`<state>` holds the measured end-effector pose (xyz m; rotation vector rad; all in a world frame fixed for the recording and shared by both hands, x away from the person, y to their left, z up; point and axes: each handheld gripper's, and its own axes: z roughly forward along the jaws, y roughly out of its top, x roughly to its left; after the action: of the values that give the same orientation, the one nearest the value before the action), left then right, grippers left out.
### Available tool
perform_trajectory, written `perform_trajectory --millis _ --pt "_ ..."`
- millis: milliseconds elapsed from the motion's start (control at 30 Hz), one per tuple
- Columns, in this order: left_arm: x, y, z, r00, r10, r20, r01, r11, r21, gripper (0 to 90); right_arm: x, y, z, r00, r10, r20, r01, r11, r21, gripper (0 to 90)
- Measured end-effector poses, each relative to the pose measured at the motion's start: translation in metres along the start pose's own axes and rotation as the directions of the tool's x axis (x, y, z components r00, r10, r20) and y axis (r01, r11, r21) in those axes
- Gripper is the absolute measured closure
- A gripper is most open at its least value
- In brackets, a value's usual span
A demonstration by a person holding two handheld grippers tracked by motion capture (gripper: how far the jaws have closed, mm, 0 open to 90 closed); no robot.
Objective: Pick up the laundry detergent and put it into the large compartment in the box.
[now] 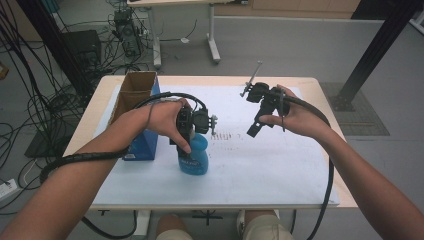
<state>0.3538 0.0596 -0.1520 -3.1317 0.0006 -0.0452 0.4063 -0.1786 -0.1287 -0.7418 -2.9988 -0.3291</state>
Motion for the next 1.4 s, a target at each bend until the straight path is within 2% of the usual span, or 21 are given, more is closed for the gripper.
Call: perform_trajectory --millis 1400 --pt "-0.0006 -0.0028 -0.0007 1.0000 -0.002 -0.007 0.002 1.0000 -0.007 7.5 0.0009 0.0014 0.0005 1.0000 0.000 -0.002 0.000 1.000 0.001 5.9"
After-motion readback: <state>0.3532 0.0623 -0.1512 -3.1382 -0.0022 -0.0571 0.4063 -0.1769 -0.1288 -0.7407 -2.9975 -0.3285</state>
